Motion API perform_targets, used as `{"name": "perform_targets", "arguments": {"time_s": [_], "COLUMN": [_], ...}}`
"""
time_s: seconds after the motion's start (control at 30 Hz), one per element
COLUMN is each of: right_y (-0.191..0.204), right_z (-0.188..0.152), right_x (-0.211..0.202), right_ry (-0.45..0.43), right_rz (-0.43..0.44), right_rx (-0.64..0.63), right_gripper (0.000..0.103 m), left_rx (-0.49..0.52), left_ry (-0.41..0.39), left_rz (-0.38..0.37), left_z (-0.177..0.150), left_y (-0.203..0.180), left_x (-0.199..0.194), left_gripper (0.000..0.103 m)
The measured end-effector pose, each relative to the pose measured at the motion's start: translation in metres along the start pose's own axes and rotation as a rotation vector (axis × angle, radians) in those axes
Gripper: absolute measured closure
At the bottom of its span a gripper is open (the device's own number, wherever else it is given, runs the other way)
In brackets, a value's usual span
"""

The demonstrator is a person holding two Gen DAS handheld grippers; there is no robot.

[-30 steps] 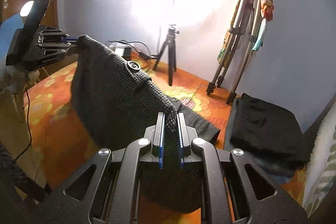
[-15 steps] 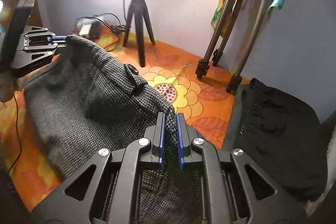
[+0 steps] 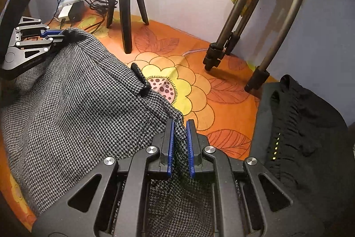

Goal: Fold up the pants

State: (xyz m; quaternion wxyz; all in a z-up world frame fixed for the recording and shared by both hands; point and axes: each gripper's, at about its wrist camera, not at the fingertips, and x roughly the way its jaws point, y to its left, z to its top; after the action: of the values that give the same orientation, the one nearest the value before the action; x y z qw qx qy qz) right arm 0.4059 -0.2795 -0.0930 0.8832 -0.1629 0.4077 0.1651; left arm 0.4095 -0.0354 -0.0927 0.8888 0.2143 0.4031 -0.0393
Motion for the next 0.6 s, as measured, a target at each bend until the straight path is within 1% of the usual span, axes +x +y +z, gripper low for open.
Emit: {"name": "perform_targets", "arguments": {"time_s": [0.03, 0.07, 0.1, 0.13, 0.17, 0.2, 0.23, 0.27, 0.3, 0.33, 0.4, 0.47, 0.53, 0.6], "right_y": [0.0, 0.0, 0.0, -0.002, -0.004, -0.005, -0.007, -0.008, -0.01, -0.012, -0.017, -0.019, -0.018, -0.014], "right_z": [0.001, 0.001, 0.003, 0.004, 0.005, 0.005, 0.007, 0.007, 0.007, 0.007, 0.007, 0.008, 0.005, 0.002], "right_x": [0.001, 0.001, 0.002, 0.002, 0.002, 0.0, -0.003, -0.007, -0.013, -0.019, -0.031, -0.047, -0.067, -0.085], "right_ry": [-0.002, -0.003, -0.001, 0.001, 0.003, 0.0, -0.008, -0.019, -0.032, -0.045, -0.067, -0.091, -0.122, -0.156], "right_rz": [-0.008, -0.014, -0.028, -0.033, -0.038, -0.043, -0.05, -0.058, -0.066, -0.077, -0.079, -0.064, -0.046, -0.035], "right_rx": [0.001, 0.004, 0.014, 0.023, 0.034, 0.044, 0.053, 0.058, 0.065, 0.076, 0.099, 0.123, 0.134, 0.13], "right_gripper": [0.092, 0.089, 0.089, 0.086, 0.081, 0.077, 0.068, 0.059, 0.055, 0.051, 0.05, 0.05, 0.049, 0.043], "left_rx": [0.0, 0.005, 0.015, 0.019, 0.017, 0.01, -0.001, -0.014, -0.034, -0.05, -0.096, -0.122, -0.148, -0.171], "left_ry": [0.005, 0.006, 0.008, 0.011, 0.009, -0.003, -0.014, -0.03, -0.05, -0.061, -0.085, -0.118, -0.147, -0.171], "left_rz": [0.002, 0.006, 0.015, 0.02, 0.028, 0.033, 0.043, 0.047, 0.05, 0.052, 0.046, 0.035, 0.006, -0.024], "left_z": [0.0, 0.0, 0.0, 0.0, 0.001, 0.002, 0.003, 0.004, 0.005, 0.007, 0.008, 0.006, -0.002, -0.015], "left_y": [-0.001, -0.002, -0.003, -0.004, -0.003, -0.001, 0.002, 0.006, 0.012, 0.016, 0.032, 0.045, 0.06, 0.074], "left_x": [0.003, 0.003, 0.004, 0.004, 0.002, -0.002, -0.007, -0.012, -0.02, -0.026, -0.045, -0.066, -0.091, -0.114], "left_gripper": [0.096, 0.095, 0.092, 0.092, 0.089, 0.085, 0.08, 0.067, 0.058, 0.056, 0.056, 0.056, 0.055, 0.055]}}
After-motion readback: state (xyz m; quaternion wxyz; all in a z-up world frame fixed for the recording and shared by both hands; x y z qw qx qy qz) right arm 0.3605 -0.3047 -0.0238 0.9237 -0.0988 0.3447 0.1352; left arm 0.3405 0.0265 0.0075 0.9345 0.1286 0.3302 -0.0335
